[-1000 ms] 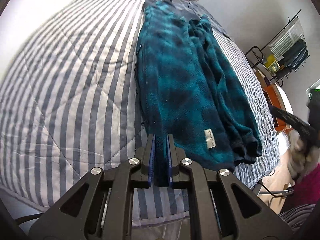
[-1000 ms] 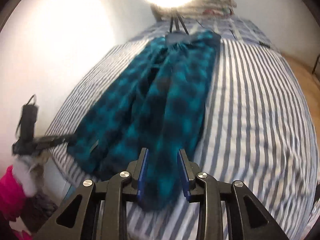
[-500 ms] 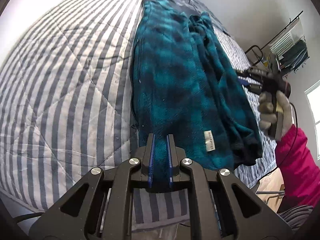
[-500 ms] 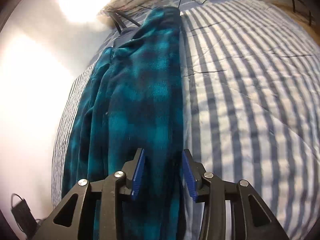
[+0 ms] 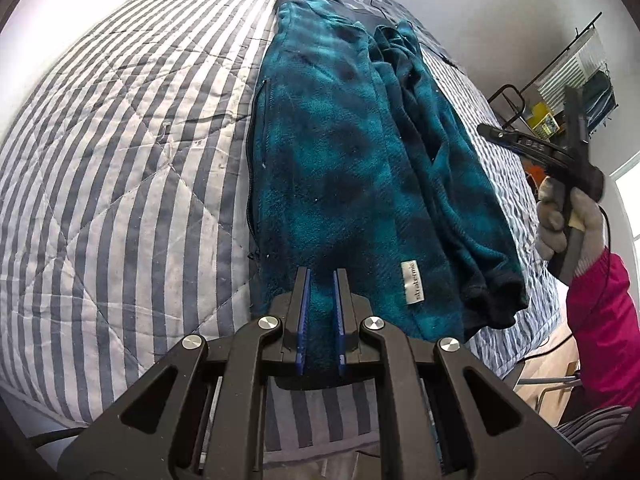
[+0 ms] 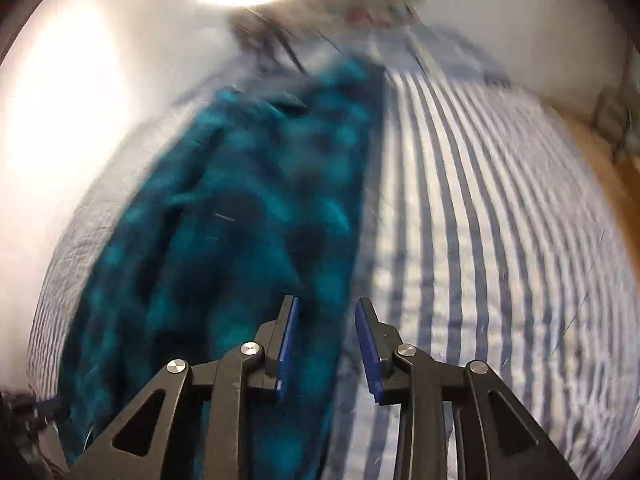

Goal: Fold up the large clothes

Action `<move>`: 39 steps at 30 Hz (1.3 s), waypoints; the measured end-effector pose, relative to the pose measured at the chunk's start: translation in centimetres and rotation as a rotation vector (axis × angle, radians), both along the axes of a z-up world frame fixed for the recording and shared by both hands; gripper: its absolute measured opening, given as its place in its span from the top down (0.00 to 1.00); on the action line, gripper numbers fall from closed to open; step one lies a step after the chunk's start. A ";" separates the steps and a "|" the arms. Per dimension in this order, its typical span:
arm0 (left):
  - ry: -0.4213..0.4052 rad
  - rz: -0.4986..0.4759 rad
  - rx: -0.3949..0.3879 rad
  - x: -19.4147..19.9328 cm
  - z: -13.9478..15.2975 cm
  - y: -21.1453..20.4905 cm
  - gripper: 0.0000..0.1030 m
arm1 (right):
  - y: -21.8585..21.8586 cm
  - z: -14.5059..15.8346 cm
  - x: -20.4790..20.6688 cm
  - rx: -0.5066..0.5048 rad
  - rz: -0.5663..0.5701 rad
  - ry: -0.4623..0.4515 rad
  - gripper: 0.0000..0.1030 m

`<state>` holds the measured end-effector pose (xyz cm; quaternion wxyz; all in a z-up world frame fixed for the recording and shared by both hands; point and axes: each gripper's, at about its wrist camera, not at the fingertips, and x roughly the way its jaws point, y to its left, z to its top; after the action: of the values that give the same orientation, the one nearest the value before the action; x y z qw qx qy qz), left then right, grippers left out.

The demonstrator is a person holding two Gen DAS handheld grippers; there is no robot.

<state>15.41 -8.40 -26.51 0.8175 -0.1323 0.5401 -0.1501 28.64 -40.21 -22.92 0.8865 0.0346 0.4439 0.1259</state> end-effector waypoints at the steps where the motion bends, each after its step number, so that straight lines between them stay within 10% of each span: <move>1: 0.004 0.005 -0.005 0.0 -0.1 0.1 0.93 | 0.9 0.4 0.0 -0.004 0.029 -0.008 0.74; 9: -0.017 0.009 0.001 -0.5 0.9 0.7 0.93 | 5.7 -3.0 2.2 0.091 0.080 0.100 0.75; 13: -0.024 0.024 -0.010 -0.4 1.4 1.3 0.93 | 9.5 -4.5 1.2 -0.043 0.180 0.108 0.75; 15: -0.037 0.027 -0.019 -0.4 1.8 1.4 0.93 | 8.0 -3.1 0.7 0.076 0.181 0.127 0.75; 20: -0.071 0.019 -0.036 -0.7 2.7 1.2 0.93 | 4.9 -0.1 -5.5 0.136 0.214 0.085 0.75; 31: -0.069 -0.179 0.032 -2.8 -0.3 -6.7 0.93 | 7.3 -5.2 -17.6 0.069 0.387 0.158 0.75; 39: -0.048 -0.173 0.016 -3.7 -0.1 -5.9 0.91 | 2.4 1.1 -17.7 0.059 0.347 0.105 0.64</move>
<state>11.73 -14.28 -26.58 0.8153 -0.0752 0.5307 -0.2190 10.91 -37.81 -21.78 0.8256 -0.0100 0.4851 0.2879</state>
